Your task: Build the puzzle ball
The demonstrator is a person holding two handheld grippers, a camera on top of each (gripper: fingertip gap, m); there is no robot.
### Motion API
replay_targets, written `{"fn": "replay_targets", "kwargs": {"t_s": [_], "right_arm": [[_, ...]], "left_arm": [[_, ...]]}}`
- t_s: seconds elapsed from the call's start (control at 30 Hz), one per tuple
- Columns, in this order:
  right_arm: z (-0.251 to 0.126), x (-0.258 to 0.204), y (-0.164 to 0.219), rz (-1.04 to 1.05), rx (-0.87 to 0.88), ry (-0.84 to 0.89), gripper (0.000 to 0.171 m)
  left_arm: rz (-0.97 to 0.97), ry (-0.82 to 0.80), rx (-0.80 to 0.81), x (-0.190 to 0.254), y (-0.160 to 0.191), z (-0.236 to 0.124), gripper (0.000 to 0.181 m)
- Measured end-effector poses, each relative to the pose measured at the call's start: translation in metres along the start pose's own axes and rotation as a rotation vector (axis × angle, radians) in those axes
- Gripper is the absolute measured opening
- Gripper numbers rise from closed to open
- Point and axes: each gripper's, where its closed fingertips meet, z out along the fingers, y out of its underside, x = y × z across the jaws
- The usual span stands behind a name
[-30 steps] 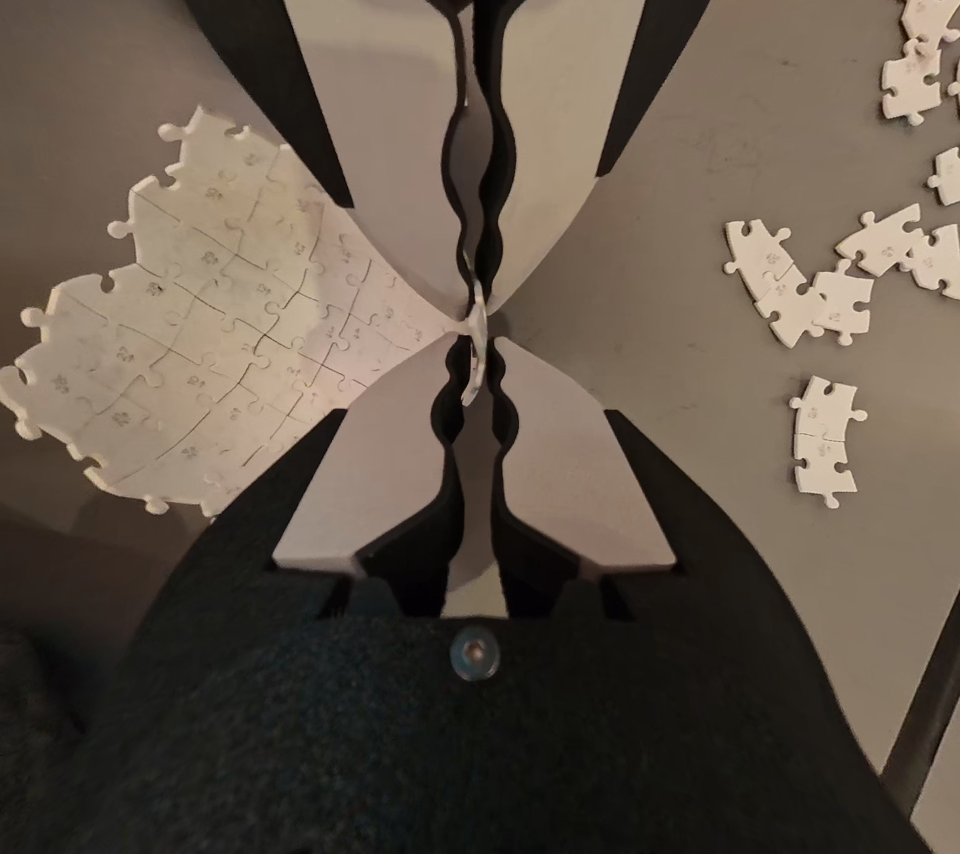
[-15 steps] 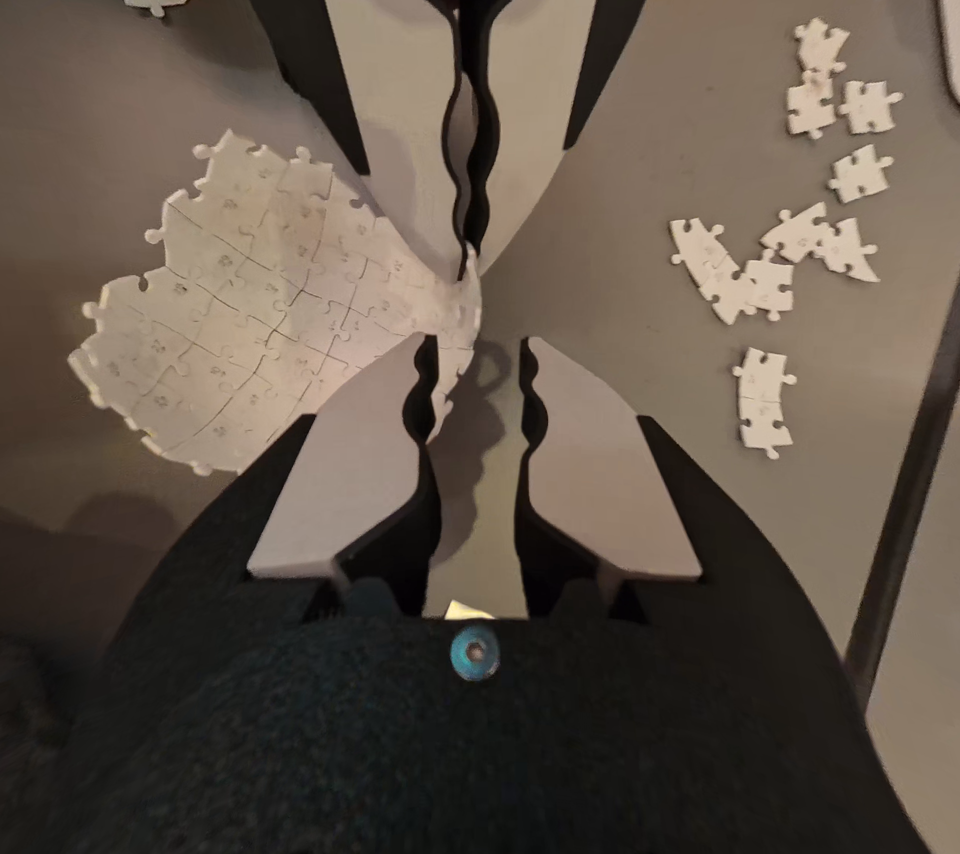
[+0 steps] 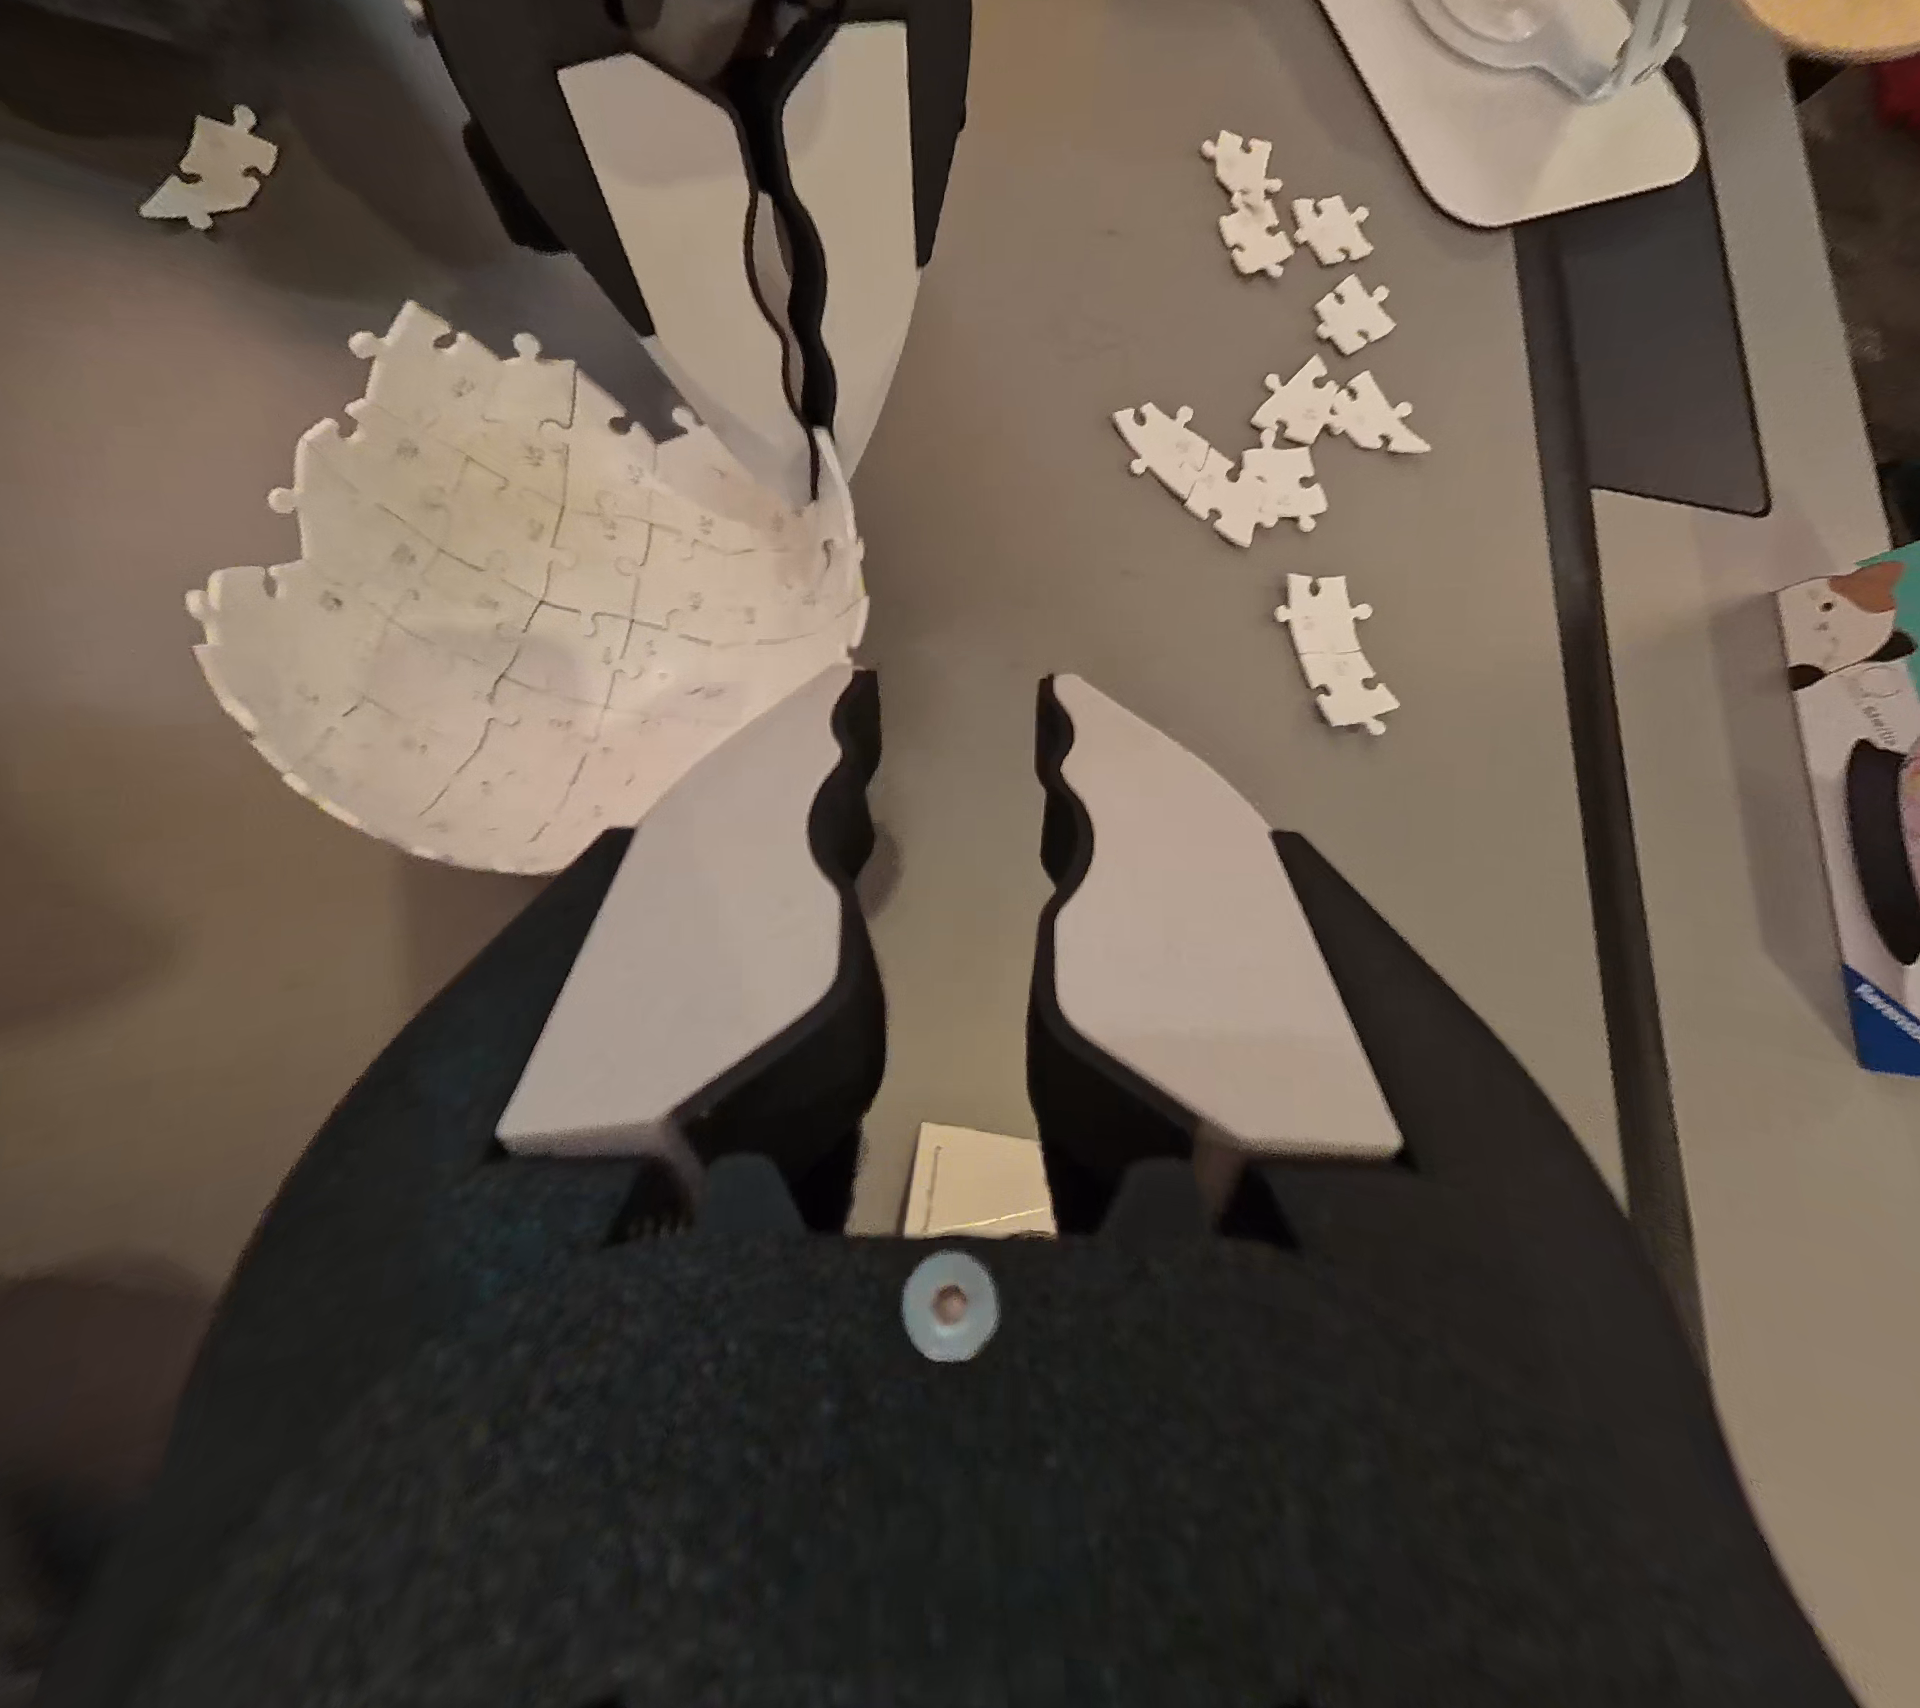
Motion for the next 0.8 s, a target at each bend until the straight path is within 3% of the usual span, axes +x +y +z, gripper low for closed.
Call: {"fn": "replay_targets", "kwargs": {"t_s": [0.5, 0.8], "right_arm": [[0.042, -0.014, 0.001, -0.019, -0.21, -0.208, 0.029], [0.064, -0.023, -0.001, -0.054, -0.212, -0.325, 0.017]], "left_arm": [[-0.038, 0.002, -0.012, -0.004, 0.003, -0.004, 0.002], [-0.07, 0.018, -0.008, -0.005, 0.005, -0.005, 0.002]]}}
